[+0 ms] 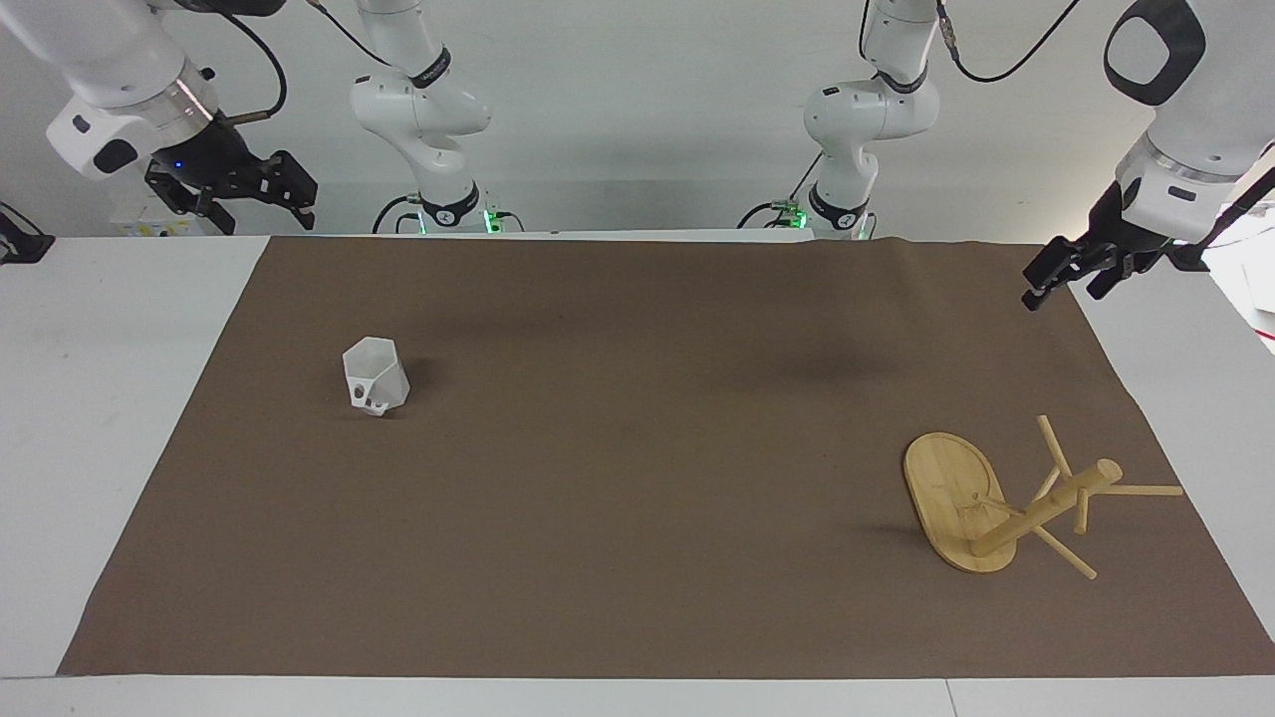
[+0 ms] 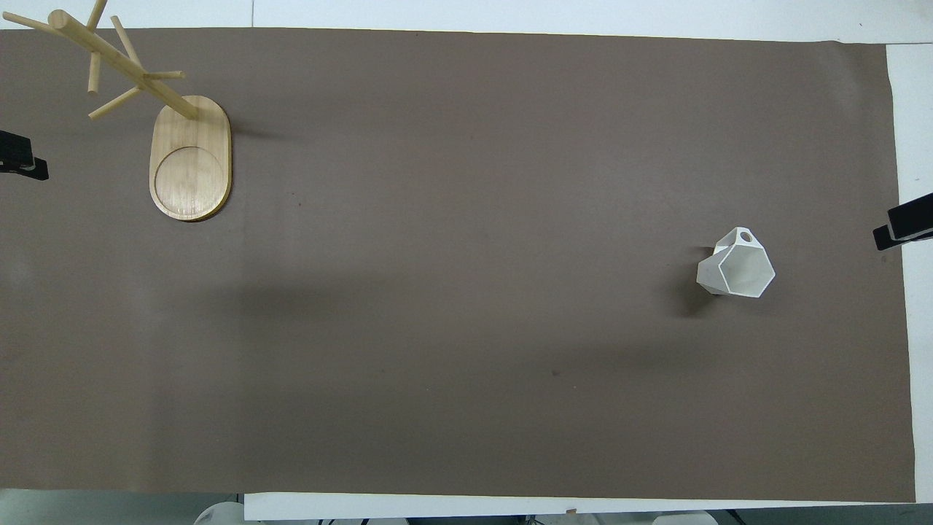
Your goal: Hang cup on rack
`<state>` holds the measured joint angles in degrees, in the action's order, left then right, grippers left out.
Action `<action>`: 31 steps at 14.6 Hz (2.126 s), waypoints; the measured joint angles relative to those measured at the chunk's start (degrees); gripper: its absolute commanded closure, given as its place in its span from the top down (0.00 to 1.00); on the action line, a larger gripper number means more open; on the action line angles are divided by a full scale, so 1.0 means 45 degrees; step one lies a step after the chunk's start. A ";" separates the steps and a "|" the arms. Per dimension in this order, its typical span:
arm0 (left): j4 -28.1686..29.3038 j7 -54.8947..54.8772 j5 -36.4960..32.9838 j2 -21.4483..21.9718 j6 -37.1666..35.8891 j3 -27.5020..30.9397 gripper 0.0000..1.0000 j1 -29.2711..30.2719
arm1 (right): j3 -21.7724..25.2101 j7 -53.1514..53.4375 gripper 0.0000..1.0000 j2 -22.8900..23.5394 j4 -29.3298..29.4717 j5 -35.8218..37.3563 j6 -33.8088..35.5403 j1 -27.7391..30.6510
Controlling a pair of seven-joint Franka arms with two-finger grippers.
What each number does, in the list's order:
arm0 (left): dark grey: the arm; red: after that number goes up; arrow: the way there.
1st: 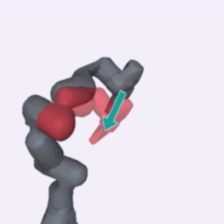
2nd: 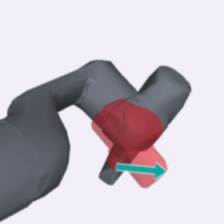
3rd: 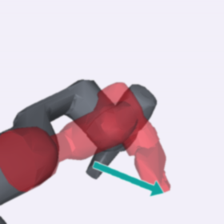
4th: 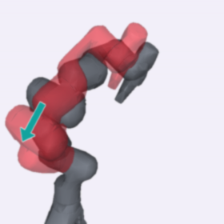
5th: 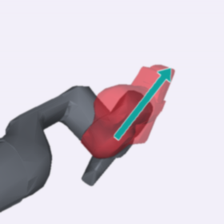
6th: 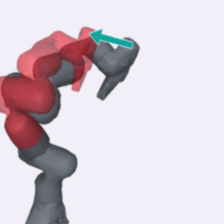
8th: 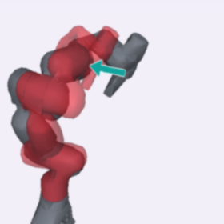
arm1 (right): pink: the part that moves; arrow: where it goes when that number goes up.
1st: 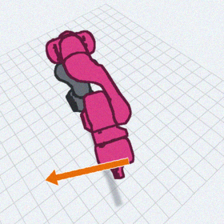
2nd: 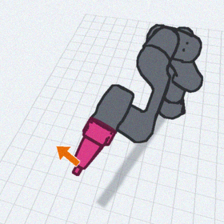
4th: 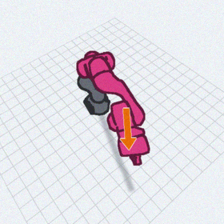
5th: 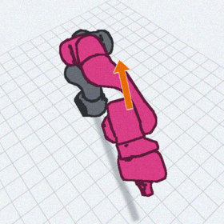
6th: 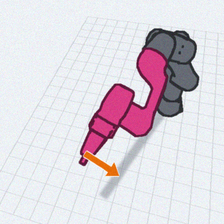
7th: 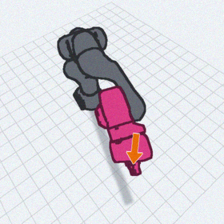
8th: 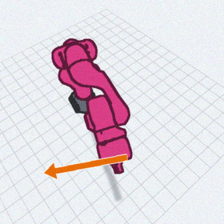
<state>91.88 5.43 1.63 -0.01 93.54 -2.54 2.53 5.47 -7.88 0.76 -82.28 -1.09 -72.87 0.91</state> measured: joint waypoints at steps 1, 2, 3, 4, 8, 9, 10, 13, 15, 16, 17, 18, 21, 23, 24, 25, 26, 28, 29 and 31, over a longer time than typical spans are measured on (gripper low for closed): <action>0.0000 0.0000 0.0000 0.0000 0.0000 0.0000 1.00 0.0000 | 0.0000 0.0000 1.00 0.0000 0.0000 0.0000 0.0000 0.0000; 0.0000 0.0000 0.0000 0.0000 0.0000 0.0000 1.00 0.0000 | 0.0000 0.0000 1.00 0.0000 0.0000 0.0000 0.0000 0.0000; 0.0000 0.0000 0.0000 0.0000 0.0000 0.0000 1.00 0.0000 | 0.0000 0.0000 1.00 0.0000 0.0000 0.0000 0.0000 -0.0002; 0.0000 0.0000 0.0000 0.0000 0.0000 0.0000 1.00 0.0000 | 0.0000 0.0000 1.00 0.0000 0.0000 0.0000 0.0000 -0.0003; 0.0000 0.0000 0.0000 0.0000 0.0000 0.0000 1.00 0.0000 | 0.0023 0.0000 1.00 -0.0006 -0.0062 0.0000 0.0046 -0.0002; 0.0000 0.0000 0.0000 0.0000 0.0000 0.0000 1.00 0.0000 | 0.0026 0.0000 1.00 -0.0023 -0.0131 0.0000 0.0123 -0.0001; 0.0000 0.0000 0.0000 0.0000 0.0000 0.0000 1.00 0.0000 | 0.0027 -0.0060 1.00 -0.0058 -0.0232 0.0000 0.0146 0.0000; 0.0000 0.0000 0.0000 0.0000 0.0000 0.0000 1.00 0.0000 | 0.0032 -0.1244 1.00 -0.0122 -0.0374 -0.0001 -0.0069 0.0017; 0.0000 0.0000 0.0000 0.0000 0.0000 0.0000 1.00 0.0000 | 0.0079 -0.2614 1.00 -0.0137 -0.0490 -0.0001 -0.0642 0.0170; 0.0000 0.0000 0.0000 0.0000 0.0000 0.0000 1.00 0.0000 | 0.0091 -0.3649 1.00 -0.0162 -0.0661 -0.0001 -0.0985 0.0368; 0.0000 0.0000 0.0000 0.0000 0.0000 0.0000 1.00 0.0000 | 0.0104 -0.4935 1.00 -0.0214 -0.0925 -0.0001 -0.1437 0.0651; 0.0000 0.0000 0.0000 0.0000 0.0000 0.0000 1.00 0.0000 | 0.0122 -0.6331 1.00 -0.0278 -0.1255 -0.0020 -0.1884 0.1003; 0.0000 0.0000 0.0000 0.0000 0.0000 0.0000 1.00 0.0000 | 0.0174 -1.1124 1.00 -0.0294 -0.2296 -0.1386 -0.3154 0.2681; 0.0000 0.0000 0.0000 0.0000 0.0000 0.0000 1.00 0.0000 | 0.0227 -1.4359 1.00 0.0028 -0.2982 -0.2910 -0.3506 0.3998; 0.0000 0.0000 0.0000 0.0000 0.0000 0.0000 1.00 0.0000 | 0.0240 -1.5885 1.00 0.0348 -0.3345 -0.3993 -0.3561 0.4649; 0.0000 0.0000 0.0000 0.0000 0.0000 0.0000 1.00 0.0000 | 0.0248 -1.7306 1.00 0.0744 -0.3723 -0.4993 -0.3579 0.5288; 0.0000 0.0000 0.0000 0.0000 0.0000 0.0000 1.00 0.0000 | 0.0254 -1.8659 1.00 0.1160 -0.4130 -0.5851 -0.3581 0.5870; 0.0000 0.0000 0.0000 0.0000 0.0000 0.0000 1.00 0.0000 | 0.0264 -2.1680 1.00 0.1850 -0.5219 -0.7732 -0.3563 0.6758; 0.0000 0.0000 0.0000 0.0000 0.0000 0.0000 1.00 0.0000 | 0.0265 -2.3163 1.00 0.2079 -0.5795 -0.8446 -0.3526 0.6963; 0.0000 0.0000 0.0000 0.0000 0.0000 0.0000 1.00 0.0000 | 0.0232 -2.5442 1.00 0.2544 -0.6719 -0.9549 -0.3357 0.7020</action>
<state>91.88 5.43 1.63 -0.01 93.54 -2.54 2.53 6.52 -122.37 12.21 -112.51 -44.06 -87.98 32.50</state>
